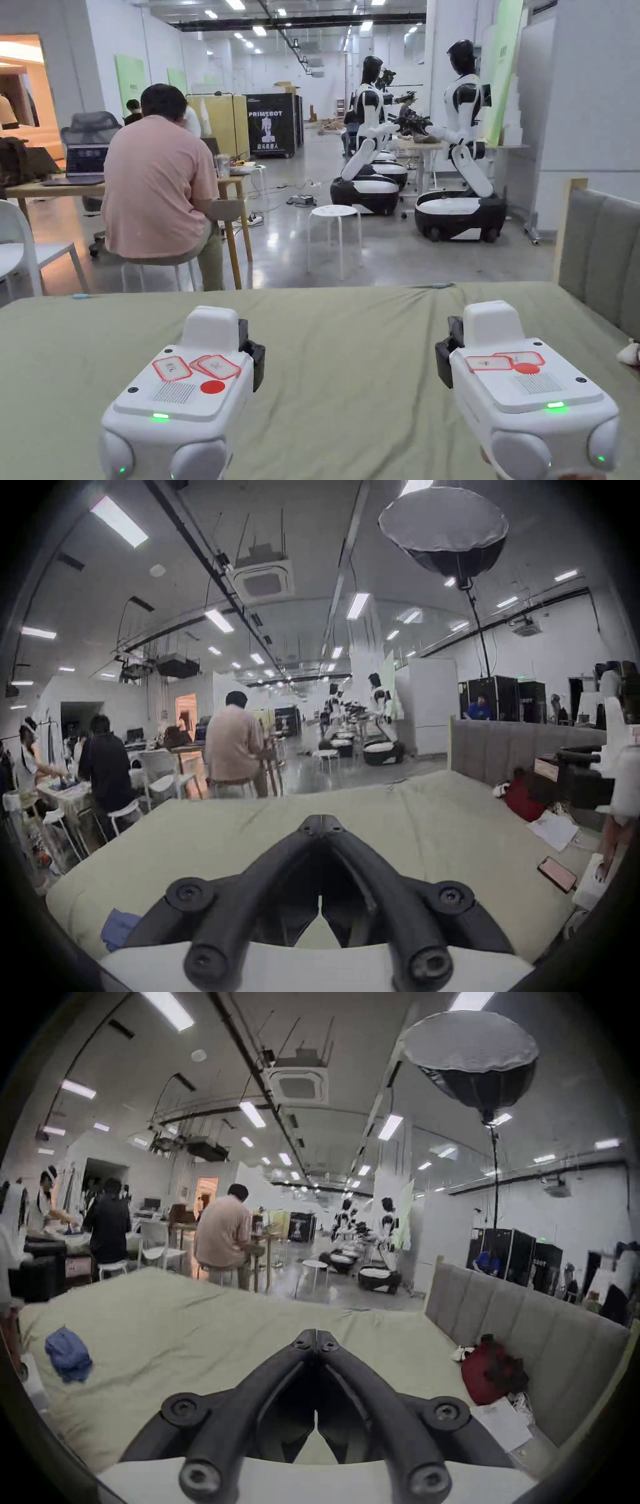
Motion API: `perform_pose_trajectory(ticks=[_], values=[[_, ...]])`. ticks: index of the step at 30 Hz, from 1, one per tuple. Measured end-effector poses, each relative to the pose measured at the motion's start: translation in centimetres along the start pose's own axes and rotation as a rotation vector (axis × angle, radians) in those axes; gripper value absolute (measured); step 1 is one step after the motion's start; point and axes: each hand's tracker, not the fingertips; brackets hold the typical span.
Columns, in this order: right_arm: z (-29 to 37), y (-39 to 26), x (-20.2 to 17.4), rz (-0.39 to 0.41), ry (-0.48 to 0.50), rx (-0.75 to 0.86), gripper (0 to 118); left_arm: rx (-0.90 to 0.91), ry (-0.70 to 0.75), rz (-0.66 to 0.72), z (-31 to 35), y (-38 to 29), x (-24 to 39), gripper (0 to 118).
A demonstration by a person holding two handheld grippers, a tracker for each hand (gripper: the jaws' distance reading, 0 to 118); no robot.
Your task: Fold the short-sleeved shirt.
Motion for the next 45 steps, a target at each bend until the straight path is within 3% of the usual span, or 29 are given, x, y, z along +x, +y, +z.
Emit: perform_pose_trajectory(ticks=[13,15,17,18,19,20,21,45], values=[[0.6,1.9,-1.1,0.027,-0.015,0.052,1,0.057,0.015,0.031,1.6,1.9,-0.9,0],[0.4,1.9,-1.5,0.031,-0.015,0.051,8,0.063,0.026,0.027,1.6,1.7,-1.0,3],[0.4,1.9,-1.8,0.027,-0.006,0.057,36,0.057,0.03,0.017,1.6,1.7,-1.2,31],[0.3,2.0,-1.9,0.021,-0.002,0.054,60,0.055,0.031,0.013,1.6,1.8,-1.1,56],[0.2,2.1,-2.0,0.019,-0.002,0.05,92,0.05,0.033,0.01,1.5,1.8,-1.1,86],[0.1,2.0,-2.1,0.02,-0.004,0.048,111,0.041,0.037,0.006,1.4,1.8,-1.1,104],[0.0,2.0,-2.2,0.023,-0.008,0.047,118,0.042,0.041,0.001,1.4,1.7,-1.0,118],[1.0,2.1,-2.1,-0.015,-0.02,0.108,118,0.109,0.076,0.032,2.7,1.1,-2.4,118]])
